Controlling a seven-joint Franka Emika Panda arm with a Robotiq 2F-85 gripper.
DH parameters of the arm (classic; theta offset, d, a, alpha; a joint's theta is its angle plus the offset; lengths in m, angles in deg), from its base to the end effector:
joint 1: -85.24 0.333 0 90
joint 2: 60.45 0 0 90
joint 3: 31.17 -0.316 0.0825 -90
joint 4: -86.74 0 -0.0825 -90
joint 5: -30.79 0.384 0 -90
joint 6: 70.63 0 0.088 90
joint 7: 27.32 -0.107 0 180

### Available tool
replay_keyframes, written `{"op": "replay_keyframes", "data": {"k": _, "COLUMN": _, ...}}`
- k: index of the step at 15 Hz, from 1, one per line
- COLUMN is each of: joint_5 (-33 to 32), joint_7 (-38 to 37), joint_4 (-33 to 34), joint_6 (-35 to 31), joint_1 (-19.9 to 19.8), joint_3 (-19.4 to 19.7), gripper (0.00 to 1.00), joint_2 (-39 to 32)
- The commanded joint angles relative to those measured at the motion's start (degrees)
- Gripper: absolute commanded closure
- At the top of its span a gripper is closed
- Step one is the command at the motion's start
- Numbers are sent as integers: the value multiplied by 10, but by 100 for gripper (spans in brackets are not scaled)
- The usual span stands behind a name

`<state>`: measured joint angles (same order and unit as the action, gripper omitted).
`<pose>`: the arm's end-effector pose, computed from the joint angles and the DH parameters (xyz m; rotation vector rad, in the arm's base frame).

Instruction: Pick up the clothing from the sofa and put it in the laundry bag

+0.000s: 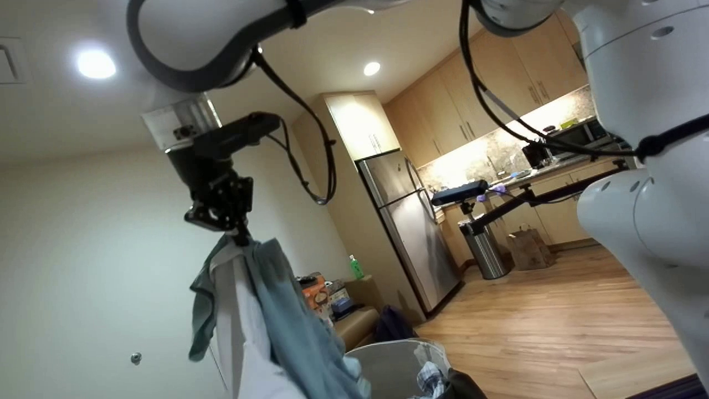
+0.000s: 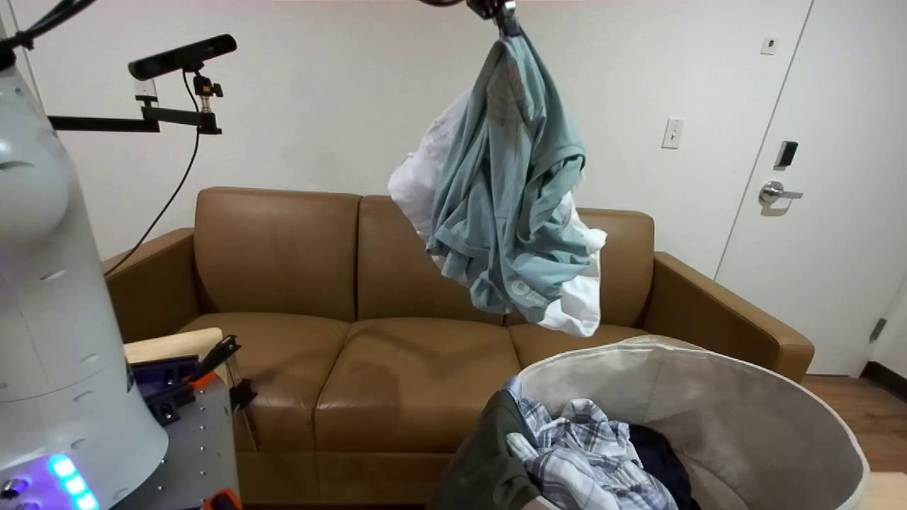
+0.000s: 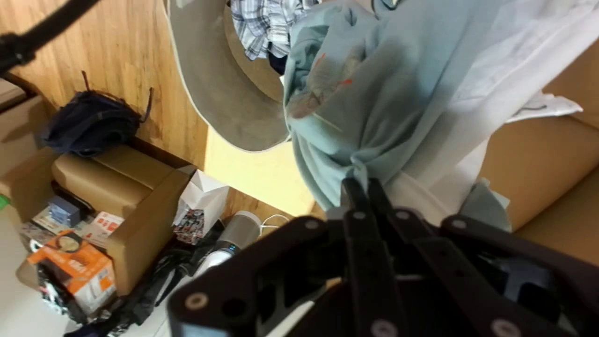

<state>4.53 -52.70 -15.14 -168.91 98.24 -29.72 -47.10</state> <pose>0.4923 0.0568 0.6706 2.7194 -0.2912 0.4210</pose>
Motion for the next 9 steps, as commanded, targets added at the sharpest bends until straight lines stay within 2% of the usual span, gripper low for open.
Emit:
{"op": "replay_keyframes", "data": {"k": 1, "joint_5": 17, "joint_7": -16, "joint_4": 22, "joint_6": 43, "joint_1": -82, "joint_3": -17, "gripper": 98, "joint_2": 65}}
{"op": "replay_keyframes", "data": {"k": 2, "joint_5": 23, "joint_7": -11, "joint_4": 31, "joint_6": 51, "joint_1": -103, "joint_3": -10, "gripper": 98, "joint_2": 77}}
{"op": "replay_keyframes", "data": {"k": 3, "joint_5": 16, "joint_7": 2, "joint_4": 17, "joint_6": 31, "joint_1": -99, "joint_3": -32, "gripper": 98, "joint_2": 53}}
{"op": "replay_keyframes", "data": {"k": 5, "joint_5": 20, "joint_7": 12, "joint_4": 17, "joint_6": 34, "joint_1": -118, "joint_3": -30, "gripper": 96, "joint_2": 69}}
{"op": "replay_keyframes", "data": {"k": 9, "joint_5": 20, "joint_7": 1, "joint_4": 9, "joint_6": 26, "joint_1": -116, "joint_3": -42, "gripper": 98, "joint_2": 39}}
